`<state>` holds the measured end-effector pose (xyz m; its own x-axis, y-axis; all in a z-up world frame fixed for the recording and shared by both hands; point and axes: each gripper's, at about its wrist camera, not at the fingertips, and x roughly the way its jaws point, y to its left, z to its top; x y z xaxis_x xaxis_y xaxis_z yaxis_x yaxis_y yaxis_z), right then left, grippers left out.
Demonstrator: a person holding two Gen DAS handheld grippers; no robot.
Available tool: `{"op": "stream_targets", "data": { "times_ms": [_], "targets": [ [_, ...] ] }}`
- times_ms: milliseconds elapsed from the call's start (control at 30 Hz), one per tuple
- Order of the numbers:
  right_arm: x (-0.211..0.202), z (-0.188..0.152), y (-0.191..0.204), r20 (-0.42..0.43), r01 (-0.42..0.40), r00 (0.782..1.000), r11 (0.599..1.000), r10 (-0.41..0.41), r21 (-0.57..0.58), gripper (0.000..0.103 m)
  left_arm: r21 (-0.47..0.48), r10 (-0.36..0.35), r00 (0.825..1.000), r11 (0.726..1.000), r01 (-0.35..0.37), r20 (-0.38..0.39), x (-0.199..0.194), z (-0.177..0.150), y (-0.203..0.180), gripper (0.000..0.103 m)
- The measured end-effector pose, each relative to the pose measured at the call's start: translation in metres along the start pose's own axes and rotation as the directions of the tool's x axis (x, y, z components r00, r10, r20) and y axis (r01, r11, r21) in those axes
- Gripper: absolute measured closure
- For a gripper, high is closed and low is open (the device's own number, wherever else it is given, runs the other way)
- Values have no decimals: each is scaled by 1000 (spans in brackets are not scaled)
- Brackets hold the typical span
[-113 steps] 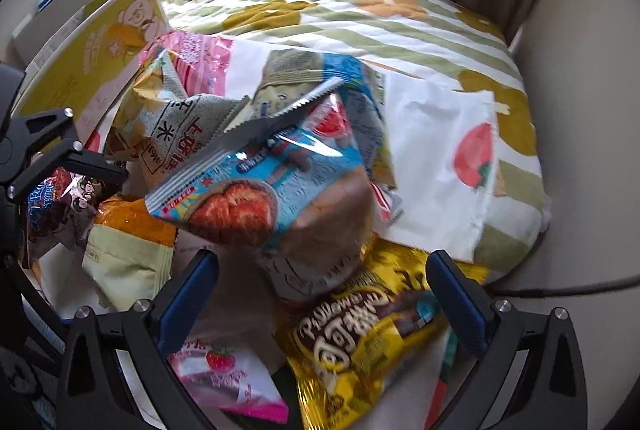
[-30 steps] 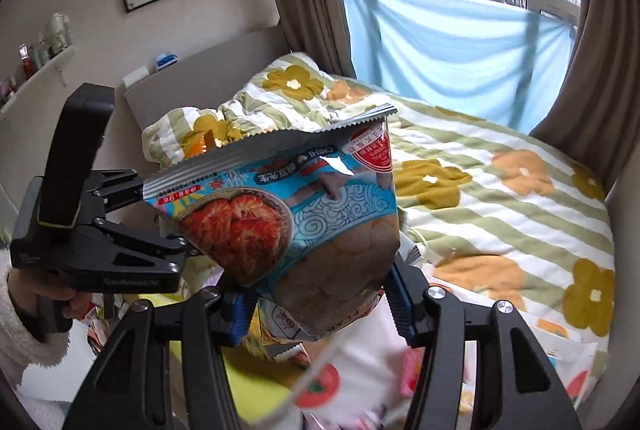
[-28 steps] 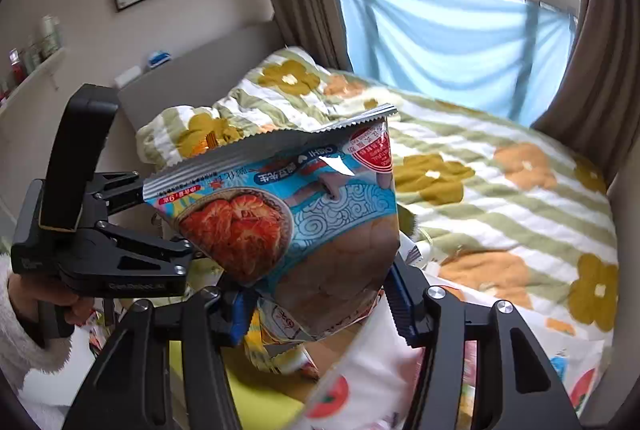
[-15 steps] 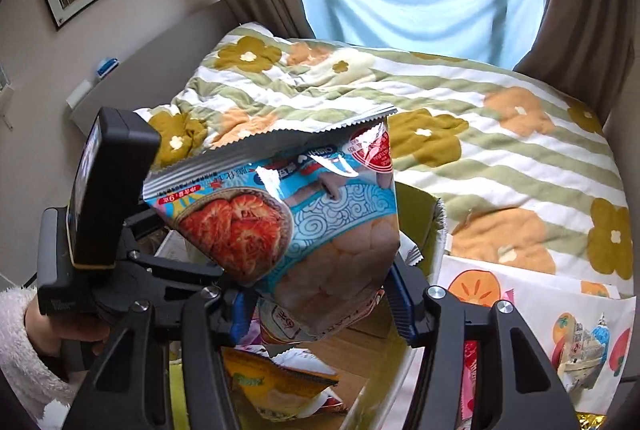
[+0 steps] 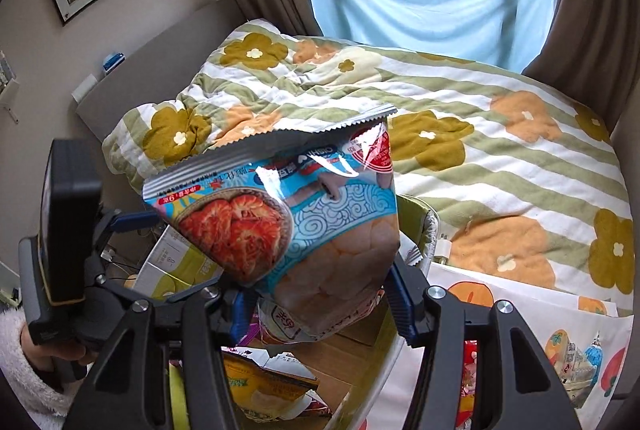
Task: Organize snacks
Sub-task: 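Carry both bags over the green box and release them inside, then move both tools back from the box toward the remaining snacks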
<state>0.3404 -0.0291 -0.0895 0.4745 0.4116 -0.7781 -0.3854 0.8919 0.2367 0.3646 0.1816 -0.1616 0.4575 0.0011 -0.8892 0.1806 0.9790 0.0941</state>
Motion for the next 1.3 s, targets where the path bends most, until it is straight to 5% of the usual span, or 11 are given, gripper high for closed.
{"op": "stream_targets", "data": {
  "times_ms": [400,467,533,600,867,1300],
  "targets": [
    [39,4,14,-105,-26,994,1000,28,17,49,-73,-36,999,997,37,7,-16,-24,15,1],
    [39,2,13,-98,-31,995,999,35,38,41,-71,-20,1000,997,20,3,-17,-27,16,1],
    [36,1,13,-83,-28,996,998,32,49,8,-69,-14,1000,998,14,2,-19,-30,18,1],
    [32,-1,13,-48,-30,998,998,32,57,0,-71,-9,1000,997,9,3,-22,-34,19,1],
    [13,-1,16,-7,-38,999,997,39,72,0,-72,-8,999,997,10,31,-37,-38,25,1],
    [-64,-6,37,79,87,992,992,-94,87,0,-24,33,991,999,-30,130,-99,-39,20,1]
  ]
}}
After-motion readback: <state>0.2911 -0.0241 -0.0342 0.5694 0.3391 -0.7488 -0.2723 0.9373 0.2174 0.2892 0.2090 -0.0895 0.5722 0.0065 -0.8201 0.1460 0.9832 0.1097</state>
